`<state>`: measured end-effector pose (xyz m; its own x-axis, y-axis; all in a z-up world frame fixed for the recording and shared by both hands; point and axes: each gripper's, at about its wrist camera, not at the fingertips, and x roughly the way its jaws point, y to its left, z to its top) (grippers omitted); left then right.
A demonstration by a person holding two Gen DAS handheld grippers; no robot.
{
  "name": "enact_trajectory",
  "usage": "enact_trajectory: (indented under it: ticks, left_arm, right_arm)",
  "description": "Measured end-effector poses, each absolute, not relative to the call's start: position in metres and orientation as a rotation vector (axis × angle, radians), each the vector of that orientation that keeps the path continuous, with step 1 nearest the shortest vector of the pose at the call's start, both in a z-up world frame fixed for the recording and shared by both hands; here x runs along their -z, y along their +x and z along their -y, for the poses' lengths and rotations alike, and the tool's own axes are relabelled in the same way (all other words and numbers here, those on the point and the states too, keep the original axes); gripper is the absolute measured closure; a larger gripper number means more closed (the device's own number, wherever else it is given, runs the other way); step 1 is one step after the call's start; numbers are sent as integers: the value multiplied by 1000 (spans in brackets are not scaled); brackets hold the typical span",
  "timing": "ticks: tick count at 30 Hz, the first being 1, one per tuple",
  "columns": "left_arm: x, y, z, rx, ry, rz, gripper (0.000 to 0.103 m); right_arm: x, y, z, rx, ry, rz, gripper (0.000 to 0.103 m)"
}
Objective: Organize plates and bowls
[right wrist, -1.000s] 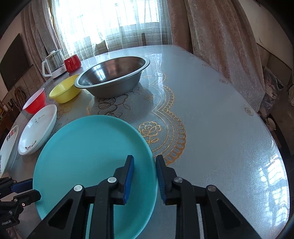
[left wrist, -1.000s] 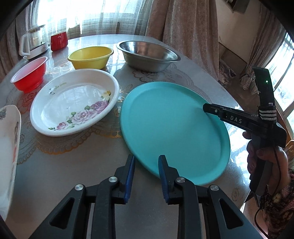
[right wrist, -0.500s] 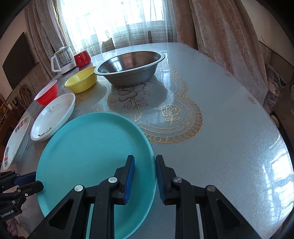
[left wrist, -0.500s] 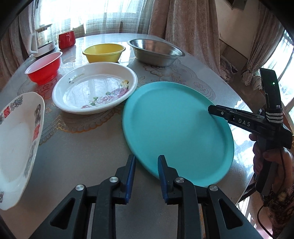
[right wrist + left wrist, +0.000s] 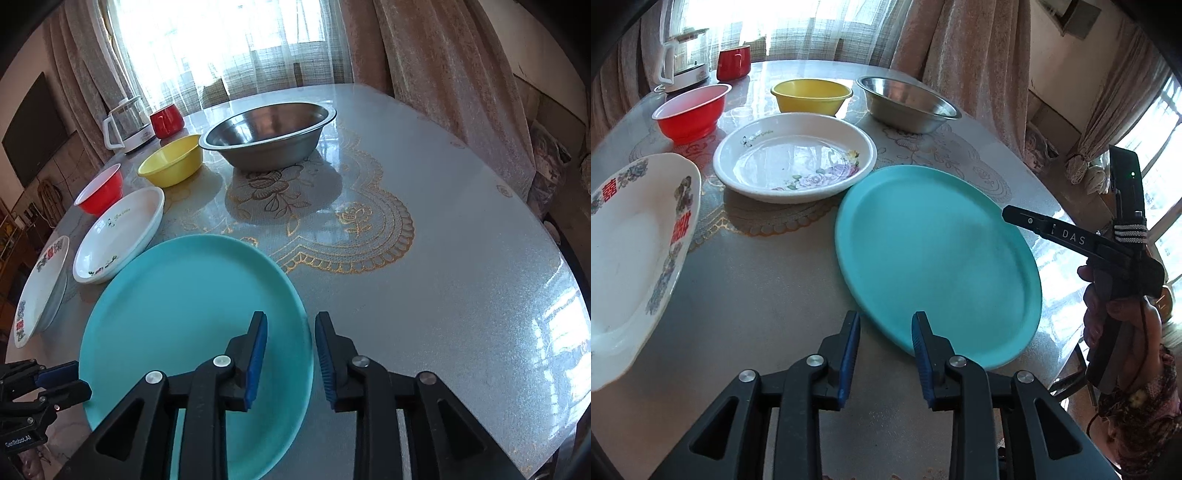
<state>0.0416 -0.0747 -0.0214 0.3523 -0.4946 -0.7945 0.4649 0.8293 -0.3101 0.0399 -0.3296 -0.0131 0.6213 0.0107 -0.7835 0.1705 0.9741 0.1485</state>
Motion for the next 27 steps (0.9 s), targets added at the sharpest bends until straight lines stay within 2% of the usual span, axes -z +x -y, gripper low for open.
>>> enact_trajectory:
  ticks: [3,5,10,12,14,20,27]
  left_arm:
    - [7,35,56,604,-69,-985,63]
    - [-5,33,41,577,-94,-940,52]
    - [-29,37,-8,434,-156,-840,46]
    - [-36,42,-30,372,-180,-805,37]
    - [-41,49,-54,294,-190,-778,24]
    - [-37,63,-126,110,-280,-742,19]
    - [-10,91,-185,-39,-350,-788,19]
  right_arm:
    - [-9,34,327,112,234,-810,69]
    - [-21,35,318,64,244,-781,69]
    - [-32,54,272,-118,253,-800,68]
    - [-31,62,247,-202,251,-819,68]
    - [-28,68,221,-282,242,-845,65]
    - [-16,81,157,-384,173,-903,63]
    - [1,91,110,-485,187,-978,63]
